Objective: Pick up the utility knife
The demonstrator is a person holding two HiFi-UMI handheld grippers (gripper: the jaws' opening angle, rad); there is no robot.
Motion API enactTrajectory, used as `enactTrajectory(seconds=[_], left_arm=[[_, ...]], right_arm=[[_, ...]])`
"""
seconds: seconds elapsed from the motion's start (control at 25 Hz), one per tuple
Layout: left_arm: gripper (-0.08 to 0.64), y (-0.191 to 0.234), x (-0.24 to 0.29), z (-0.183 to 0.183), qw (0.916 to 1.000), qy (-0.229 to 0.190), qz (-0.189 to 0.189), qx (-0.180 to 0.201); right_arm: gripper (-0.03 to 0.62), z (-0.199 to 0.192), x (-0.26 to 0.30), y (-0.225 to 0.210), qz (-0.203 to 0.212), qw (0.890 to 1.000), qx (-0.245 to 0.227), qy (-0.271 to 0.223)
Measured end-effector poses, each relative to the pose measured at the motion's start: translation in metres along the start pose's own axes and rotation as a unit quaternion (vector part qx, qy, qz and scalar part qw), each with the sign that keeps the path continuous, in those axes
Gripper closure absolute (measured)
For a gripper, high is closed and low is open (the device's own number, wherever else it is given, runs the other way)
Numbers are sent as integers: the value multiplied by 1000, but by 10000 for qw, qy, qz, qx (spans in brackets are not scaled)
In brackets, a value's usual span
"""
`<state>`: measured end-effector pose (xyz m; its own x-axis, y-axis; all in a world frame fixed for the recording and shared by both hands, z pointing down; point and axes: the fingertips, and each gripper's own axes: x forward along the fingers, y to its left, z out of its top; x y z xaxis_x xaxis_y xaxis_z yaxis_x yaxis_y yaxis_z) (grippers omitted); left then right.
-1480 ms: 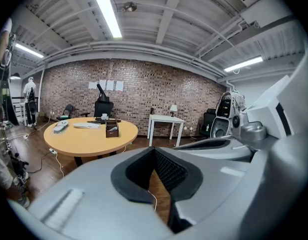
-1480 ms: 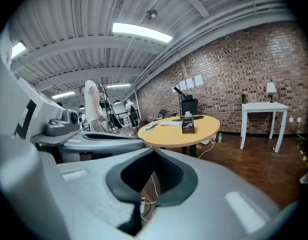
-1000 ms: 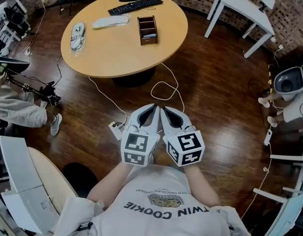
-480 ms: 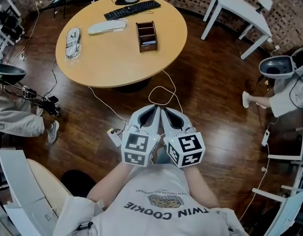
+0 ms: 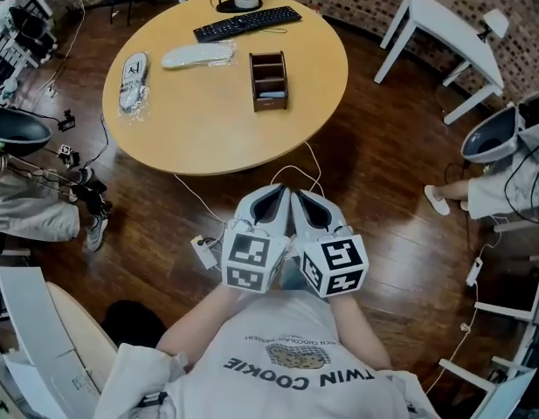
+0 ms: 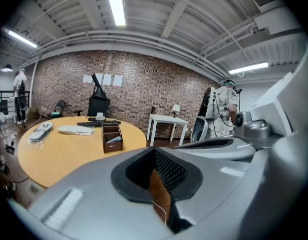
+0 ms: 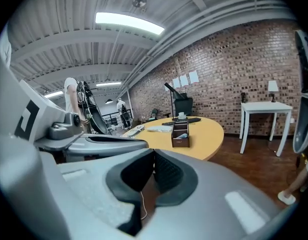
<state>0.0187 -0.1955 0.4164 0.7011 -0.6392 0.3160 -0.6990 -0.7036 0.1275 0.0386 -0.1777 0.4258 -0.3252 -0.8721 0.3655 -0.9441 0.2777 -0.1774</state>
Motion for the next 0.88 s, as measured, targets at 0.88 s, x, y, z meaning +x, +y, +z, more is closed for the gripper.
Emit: enactTrajectory(seconds=[0.88], left_arm=[[557,43,153,21,9874,607,770,1243]], right_arm=[[591,44,78,-117,1025,9938,-338,257]])
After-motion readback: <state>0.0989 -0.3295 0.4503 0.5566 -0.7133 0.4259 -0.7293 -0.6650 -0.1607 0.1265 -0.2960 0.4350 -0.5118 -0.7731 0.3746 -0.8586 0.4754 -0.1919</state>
